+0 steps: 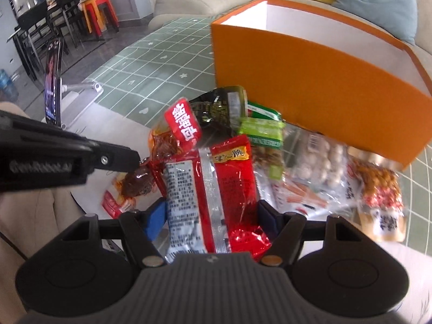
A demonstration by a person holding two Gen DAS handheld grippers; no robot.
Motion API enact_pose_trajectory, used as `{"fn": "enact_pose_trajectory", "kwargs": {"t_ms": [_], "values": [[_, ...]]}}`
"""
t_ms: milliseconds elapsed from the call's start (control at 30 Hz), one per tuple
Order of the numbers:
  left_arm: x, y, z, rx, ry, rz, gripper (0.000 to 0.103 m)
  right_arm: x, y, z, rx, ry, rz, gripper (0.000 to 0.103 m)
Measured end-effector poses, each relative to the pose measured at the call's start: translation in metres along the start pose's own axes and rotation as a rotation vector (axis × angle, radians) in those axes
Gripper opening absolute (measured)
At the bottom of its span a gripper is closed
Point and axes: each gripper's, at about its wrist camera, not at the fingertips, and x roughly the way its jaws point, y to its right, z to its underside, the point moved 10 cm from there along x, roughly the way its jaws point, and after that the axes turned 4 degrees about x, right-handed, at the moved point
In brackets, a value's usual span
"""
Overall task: Organize snacks
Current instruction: 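Grasp the braised duck-neck pack with the left gripper while the right gripper grasps the red spicy-strip bag, then carry both packs over the orange box and open both grippers to drop them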
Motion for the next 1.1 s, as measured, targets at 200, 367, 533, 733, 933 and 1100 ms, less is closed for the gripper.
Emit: {"fn": "enact_pose_trajectory", "kwargs": {"t_ms": [200, 367, 533, 733, 933, 1100], "values": [[0.002, -0.017, -0.001, -0.108, -0.005, 0.081, 0.002, 0.012, -0.006, -0.001, -0.044, 0.0, 0.016, 0.069], [0.008, -0.018, -0.001, -0.158, -0.007, 0.169, 0.009, 0.015, -0.003, -0.001, -0.059, 0.006, 0.046, 0.069], [0.012, -0.01, -0.004, -0.15, 0.0, 0.178, 0.024, 0.016, 0.004, 0.002, -0.04, -0.005, 0.055, 0.069], [0.022, -0.009, -0.003, -0.143, -0.023, 0.153, 0.043, 0.018, 0.002, 0.004, -0.061, -0.006, 0.057, 0.068], [0.038, -0.012, 0.009, -0.093, -0.089, 0.057, 0.023, 0.021, 0.0, 0.006, -0.072, -0.007, 0.057, 0.068], [0.041, -0.014, 0.014, -0.071, -0.098, 0.024, 0.021, 0.018, 0.002, 0.008, -0.082, 0.003, 0.068, 0.068]]}}
